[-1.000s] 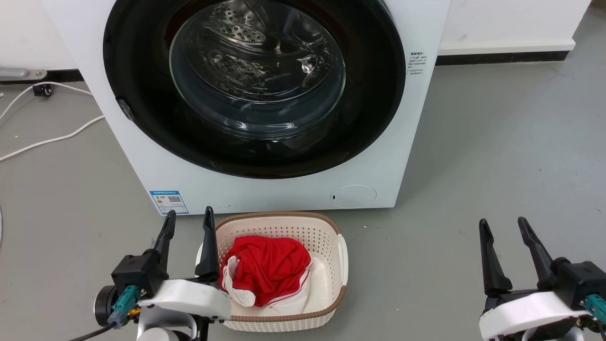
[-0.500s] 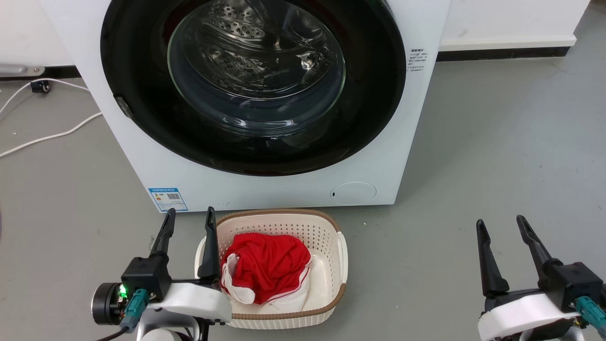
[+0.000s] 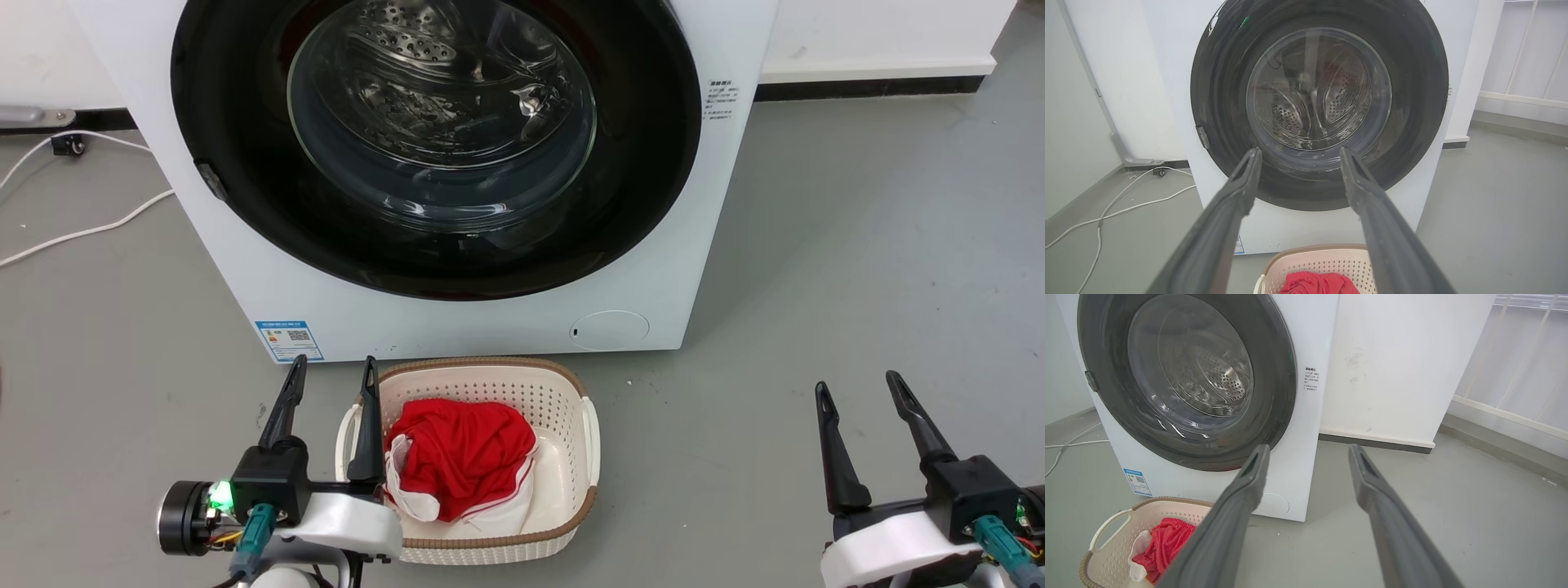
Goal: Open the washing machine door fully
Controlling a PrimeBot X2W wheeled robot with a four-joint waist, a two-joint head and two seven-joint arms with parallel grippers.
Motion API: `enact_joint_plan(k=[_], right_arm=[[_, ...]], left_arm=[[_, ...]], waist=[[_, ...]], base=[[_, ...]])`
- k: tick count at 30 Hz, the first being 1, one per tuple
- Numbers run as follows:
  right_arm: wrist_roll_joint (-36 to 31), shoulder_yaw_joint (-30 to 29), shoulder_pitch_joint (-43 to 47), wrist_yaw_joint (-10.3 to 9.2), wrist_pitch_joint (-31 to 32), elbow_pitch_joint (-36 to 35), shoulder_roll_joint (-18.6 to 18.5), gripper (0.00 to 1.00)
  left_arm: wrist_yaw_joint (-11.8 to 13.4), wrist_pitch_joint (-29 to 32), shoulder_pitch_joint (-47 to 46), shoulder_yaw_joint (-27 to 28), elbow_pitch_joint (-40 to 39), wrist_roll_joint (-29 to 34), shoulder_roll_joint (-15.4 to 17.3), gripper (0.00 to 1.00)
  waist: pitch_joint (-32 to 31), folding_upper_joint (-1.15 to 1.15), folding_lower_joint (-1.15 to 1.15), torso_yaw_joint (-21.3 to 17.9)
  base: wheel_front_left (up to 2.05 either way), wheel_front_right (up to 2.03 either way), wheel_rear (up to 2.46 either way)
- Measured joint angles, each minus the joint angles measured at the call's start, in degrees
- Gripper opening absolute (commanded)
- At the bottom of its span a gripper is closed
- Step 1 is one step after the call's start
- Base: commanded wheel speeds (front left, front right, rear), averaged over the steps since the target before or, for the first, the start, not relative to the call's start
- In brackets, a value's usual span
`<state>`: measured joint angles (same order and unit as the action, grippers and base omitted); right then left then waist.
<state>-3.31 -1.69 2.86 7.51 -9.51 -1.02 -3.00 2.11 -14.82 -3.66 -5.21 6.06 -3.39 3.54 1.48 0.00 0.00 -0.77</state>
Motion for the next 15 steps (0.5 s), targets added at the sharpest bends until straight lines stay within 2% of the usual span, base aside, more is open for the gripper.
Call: enact_joint_plan(k=[15], right_arm=[[0.3, -0.3, 0.0, -0.01, -0.1, 0.3, 0.0, 1.0]], left_arm=[[-0.1, -0.2, 0.0, 0.2, 0.8, 0.8, -0.2, 1.0]], waist=[[0.3, 0.0, 0.0, 0.2]], base=[[0.0, 0.0, 0.0]])
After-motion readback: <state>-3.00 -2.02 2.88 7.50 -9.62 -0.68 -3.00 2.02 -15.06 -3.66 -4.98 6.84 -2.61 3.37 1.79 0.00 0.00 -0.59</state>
